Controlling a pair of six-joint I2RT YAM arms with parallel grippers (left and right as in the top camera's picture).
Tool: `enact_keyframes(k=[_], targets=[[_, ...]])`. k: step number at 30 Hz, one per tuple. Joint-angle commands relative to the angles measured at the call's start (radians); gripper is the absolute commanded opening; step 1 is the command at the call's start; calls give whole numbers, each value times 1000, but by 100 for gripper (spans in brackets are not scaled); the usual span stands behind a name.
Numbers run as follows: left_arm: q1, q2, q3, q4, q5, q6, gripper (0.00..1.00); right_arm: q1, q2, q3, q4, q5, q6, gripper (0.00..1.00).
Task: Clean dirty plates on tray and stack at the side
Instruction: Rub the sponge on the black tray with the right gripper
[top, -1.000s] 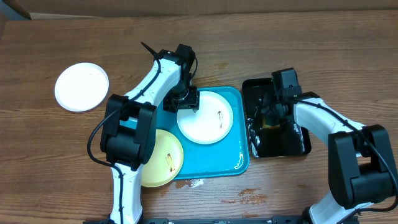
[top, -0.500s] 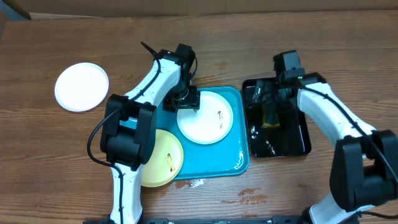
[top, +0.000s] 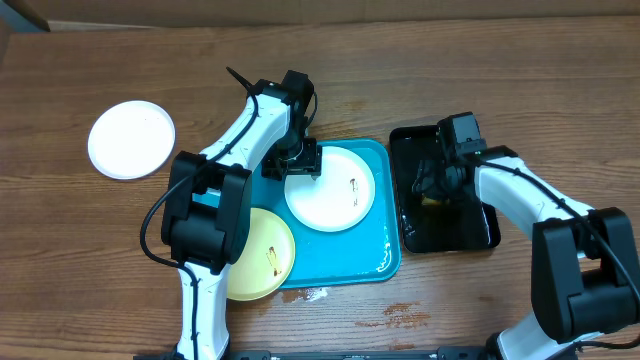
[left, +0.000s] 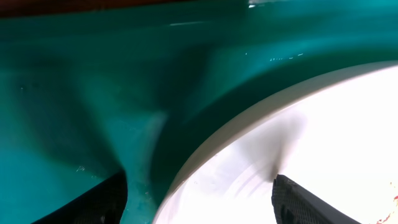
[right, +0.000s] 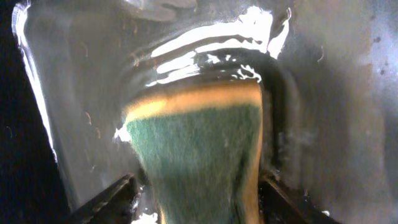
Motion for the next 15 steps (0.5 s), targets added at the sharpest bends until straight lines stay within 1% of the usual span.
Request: enact_keyframes(k=[1,2,4,6,7,11,15], targets=[[-8,21,-10,3,11,-6,76,4,13,-69,63,48,0,56],[-8,20,-10,3,11,-6,75,4,13,-80,75,57,0,52],[-8,20,-10,3,11,-7,75,4,13,-84,92,58,4,31],[-8,20,-10,3,11,-7,75,4,6,-61,91,57,4,5],[-8,20,-10,4,10,-6,74,4,-1,-34,71,51,4,4],[-6,20,-10,3,8,-6,77,2,-50,109,-59,43,2,4],[-6,20,-10,1,8,-7,79,2,-104,249,-260,43,0,4]])
